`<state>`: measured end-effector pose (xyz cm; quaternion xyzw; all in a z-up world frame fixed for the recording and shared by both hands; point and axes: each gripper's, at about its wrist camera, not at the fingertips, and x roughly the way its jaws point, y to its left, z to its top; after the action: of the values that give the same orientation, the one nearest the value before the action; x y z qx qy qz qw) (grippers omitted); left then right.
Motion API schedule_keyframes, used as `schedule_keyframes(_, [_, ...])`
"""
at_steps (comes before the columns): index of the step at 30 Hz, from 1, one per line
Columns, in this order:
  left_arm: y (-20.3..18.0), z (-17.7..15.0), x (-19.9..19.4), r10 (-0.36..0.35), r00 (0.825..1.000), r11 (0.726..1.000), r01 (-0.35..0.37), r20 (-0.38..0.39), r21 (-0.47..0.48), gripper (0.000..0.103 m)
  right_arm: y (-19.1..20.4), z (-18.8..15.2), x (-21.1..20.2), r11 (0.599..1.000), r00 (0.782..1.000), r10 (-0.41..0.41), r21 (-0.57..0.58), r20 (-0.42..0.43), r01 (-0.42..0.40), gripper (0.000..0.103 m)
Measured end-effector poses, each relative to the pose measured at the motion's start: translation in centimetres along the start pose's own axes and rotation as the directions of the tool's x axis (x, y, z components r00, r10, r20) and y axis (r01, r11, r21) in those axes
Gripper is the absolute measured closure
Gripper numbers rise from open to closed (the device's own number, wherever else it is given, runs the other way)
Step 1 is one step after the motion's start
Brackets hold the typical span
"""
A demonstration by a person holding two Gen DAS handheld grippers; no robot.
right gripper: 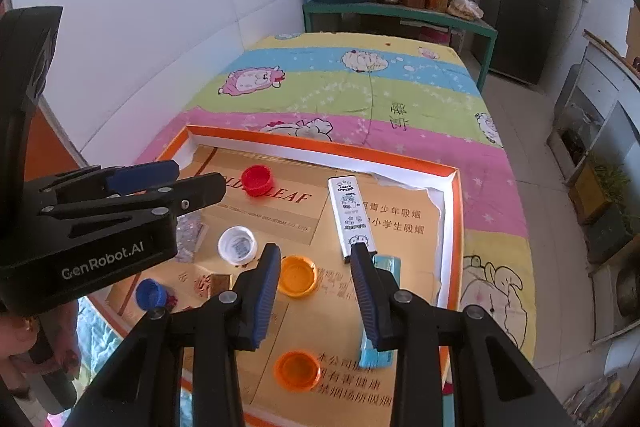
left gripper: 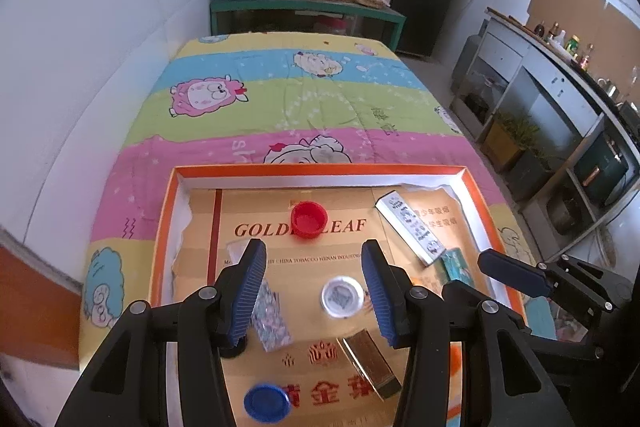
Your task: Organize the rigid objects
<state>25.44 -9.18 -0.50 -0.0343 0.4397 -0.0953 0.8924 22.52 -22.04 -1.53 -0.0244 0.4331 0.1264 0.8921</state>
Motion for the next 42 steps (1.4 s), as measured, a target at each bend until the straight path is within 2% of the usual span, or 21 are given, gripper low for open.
schedule_keyframes(23, [-0.5,-3.1,-7.6,-0.005,0.996,1.0,0.003,0.091,0.024,0.052,1.9,-2.4,-5.5,1.0,0.998,-0.014,0.014,0.054,0.014,0.067])
schedule_keyframes(33, [-0.7,-5.4,-11.4,0.0,0.989,0.999,-0.005,0.145,0.034,0.052,3.7,-4.1,-8.3,0.998,0.993,-0.062,-0.004,0.103,0.063,0.067])
schedule_keyframes(42, [-0.4,-7.9,-14.6,-0.003,0.982,1.0,-0.002,0.187,0.025,0.052,5.1,-5.7,-10.7,0.998,0.987,-0.063,0.008,0.145,0.062,0.067])
